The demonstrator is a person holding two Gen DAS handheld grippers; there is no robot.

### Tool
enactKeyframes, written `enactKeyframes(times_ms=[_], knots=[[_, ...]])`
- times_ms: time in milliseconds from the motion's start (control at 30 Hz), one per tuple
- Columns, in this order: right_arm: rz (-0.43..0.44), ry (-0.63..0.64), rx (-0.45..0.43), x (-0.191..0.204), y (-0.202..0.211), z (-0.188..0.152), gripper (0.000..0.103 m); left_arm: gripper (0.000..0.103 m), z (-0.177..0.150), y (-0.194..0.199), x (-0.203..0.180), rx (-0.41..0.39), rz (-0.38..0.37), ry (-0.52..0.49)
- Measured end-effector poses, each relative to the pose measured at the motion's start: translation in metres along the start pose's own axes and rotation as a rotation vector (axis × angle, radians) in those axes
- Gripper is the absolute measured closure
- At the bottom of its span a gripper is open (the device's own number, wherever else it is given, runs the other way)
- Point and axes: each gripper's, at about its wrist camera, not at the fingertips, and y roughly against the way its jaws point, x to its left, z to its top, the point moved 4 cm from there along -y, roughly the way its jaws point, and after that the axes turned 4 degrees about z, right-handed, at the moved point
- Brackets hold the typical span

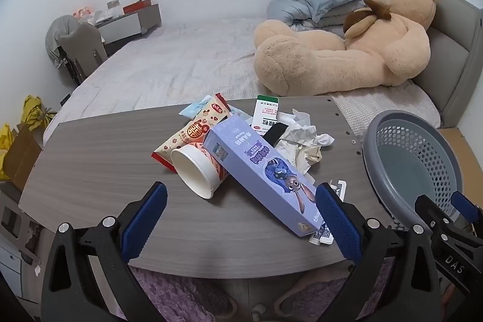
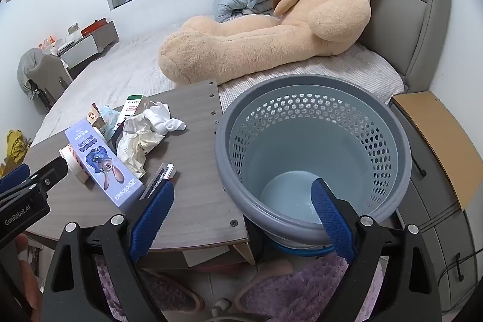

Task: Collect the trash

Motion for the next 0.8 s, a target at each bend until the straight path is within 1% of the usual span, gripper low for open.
enactKeyframes(times_ms=[333,367,567,800], knots=[[0.005,0.001,0.008,0.002,-0.005,0.003,0.015,0.006,0.003,-0.004,-0.001,0.005,-0.004,0.005],[0.003,0.0,0.015,0.001,-0.015,0.007,0.015,0.006,0.004,-0.007,-0.004,0.007,-0.002,0.003],[0.005,-0.003,0.024,0.001,-0.015,0.006,0.015,0.006,0.007,-0.021,-0.01,0.022,-0.007,-0.01],[0.002,-0.009,0.032,0.001,-0.023,0.011,0.015,0.006,0.009,-0.026,-0.012,0.026,-0.006,-0.009]])
